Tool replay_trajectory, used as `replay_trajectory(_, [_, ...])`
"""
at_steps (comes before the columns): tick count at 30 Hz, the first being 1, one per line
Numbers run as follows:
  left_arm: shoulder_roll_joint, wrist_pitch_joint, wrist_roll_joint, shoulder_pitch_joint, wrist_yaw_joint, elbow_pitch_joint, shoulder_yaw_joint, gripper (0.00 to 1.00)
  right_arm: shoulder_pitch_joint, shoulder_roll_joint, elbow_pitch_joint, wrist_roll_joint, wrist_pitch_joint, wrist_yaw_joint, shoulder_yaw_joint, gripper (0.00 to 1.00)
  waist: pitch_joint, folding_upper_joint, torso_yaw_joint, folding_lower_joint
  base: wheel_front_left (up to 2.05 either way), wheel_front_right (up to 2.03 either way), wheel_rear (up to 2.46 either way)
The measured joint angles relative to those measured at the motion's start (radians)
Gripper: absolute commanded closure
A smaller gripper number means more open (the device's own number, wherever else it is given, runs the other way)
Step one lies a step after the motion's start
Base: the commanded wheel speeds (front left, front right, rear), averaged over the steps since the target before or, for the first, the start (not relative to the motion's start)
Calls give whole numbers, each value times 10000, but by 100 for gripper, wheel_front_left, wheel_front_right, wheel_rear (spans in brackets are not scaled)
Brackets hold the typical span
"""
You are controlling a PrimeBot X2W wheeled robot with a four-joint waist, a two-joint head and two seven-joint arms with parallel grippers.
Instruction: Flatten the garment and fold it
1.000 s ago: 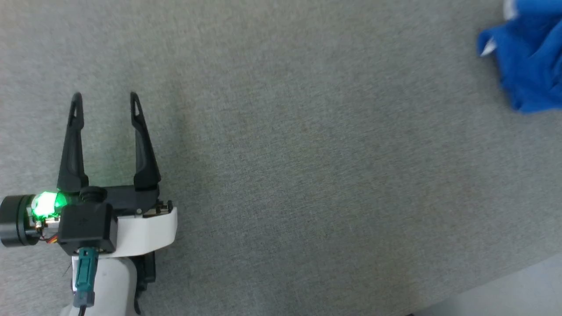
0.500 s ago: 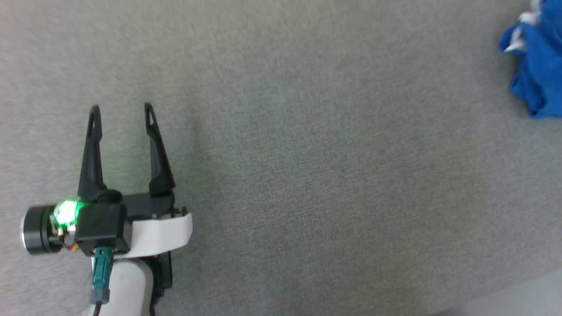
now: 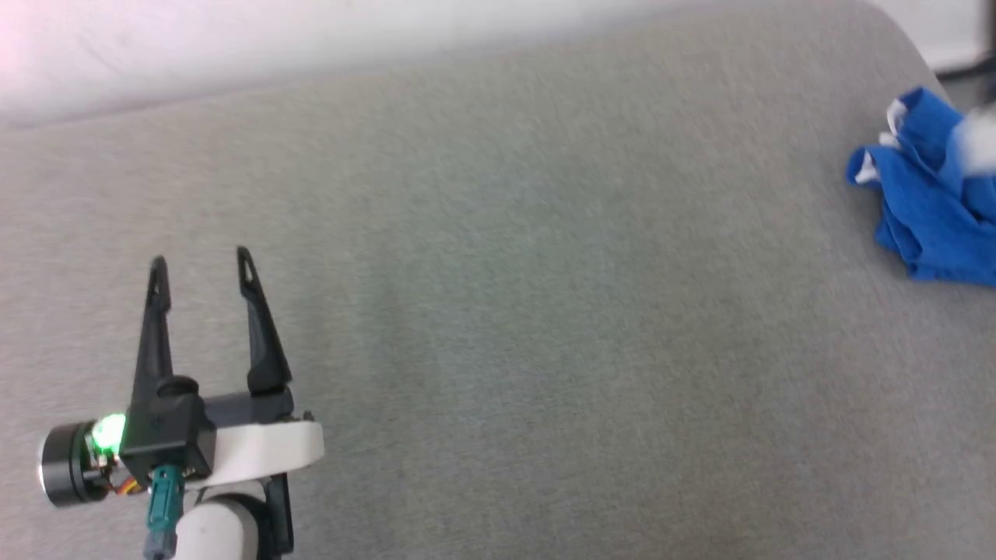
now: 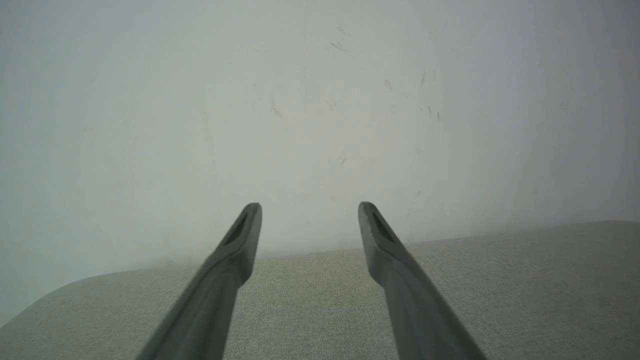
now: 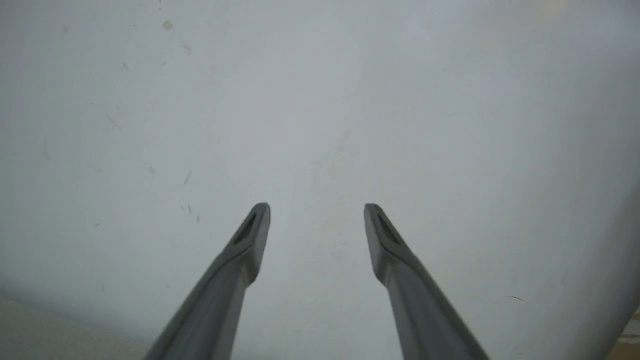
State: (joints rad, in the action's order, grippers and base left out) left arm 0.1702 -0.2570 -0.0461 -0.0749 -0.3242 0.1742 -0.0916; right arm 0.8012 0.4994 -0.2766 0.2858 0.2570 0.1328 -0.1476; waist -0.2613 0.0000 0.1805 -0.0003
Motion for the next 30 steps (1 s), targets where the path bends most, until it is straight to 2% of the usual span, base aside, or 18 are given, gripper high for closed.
replay_trajectory(3, [-67, 0, -2, 176, 163, -88, 56, 0, -1427, -959, 1220, -176, 2, 0, 408, 0, 389, -1, -223, 0, 0, 0, 0])
replay_trajectory(6, [-127, 0, -8, 291, 366, -184, 65, 0, -2655, -1787, 1873, -295, 2, 0, 686, 0, 754, 0, -439, 1, 0, 0, 0])
replay_trajectory(11, [-255, 0, -134, 541, 857, -357, 65, 0, -4766, -2930, 2071, -393, 0, -4, 1162, 0, 1334, 0, -793, 1, 0, 0, 0])
replay_trajectory(15, [-353, 2, -167, 819, 1233, -487, 127, 0, -6222, -3517, 2153, -539, 0, -8, 1511, 0, 1776, 0, -1058, 1, 0, 0, 0])
replay_trajectory(23, [-512, 0, -174, 1445, 1722, -788, 520, 0, -8134, -4034, 2792, -861, 0, -12, 1996, 0, 2471, 1, -1597, 1, 0, 0, 0])
replay_trajectory(28, [-660, 0, -171, 1561, 1906, -959, 694, 0, -8227, -4038, 2834, -1037, 2, -12, 2013, 0, 2615, 1, -1672, 2, 0, 0, 0])
replay_trajectory(29, [-681, 6, -159, 1560, 1912, -965, 709, 100, -8227, -4031, 2819, -1074, -8, -12, 2008, 100, 2617, 1, -1674, 2, 0, 0, 0])
replay_trajectory(30, [-681, 13, -157, 1558, 1912, -965, 702, 100, -8226, -4036, 2823, -1074, -12, -12, 2015, 100, 2618, 1, -1674, 3, 0, 0, 0])
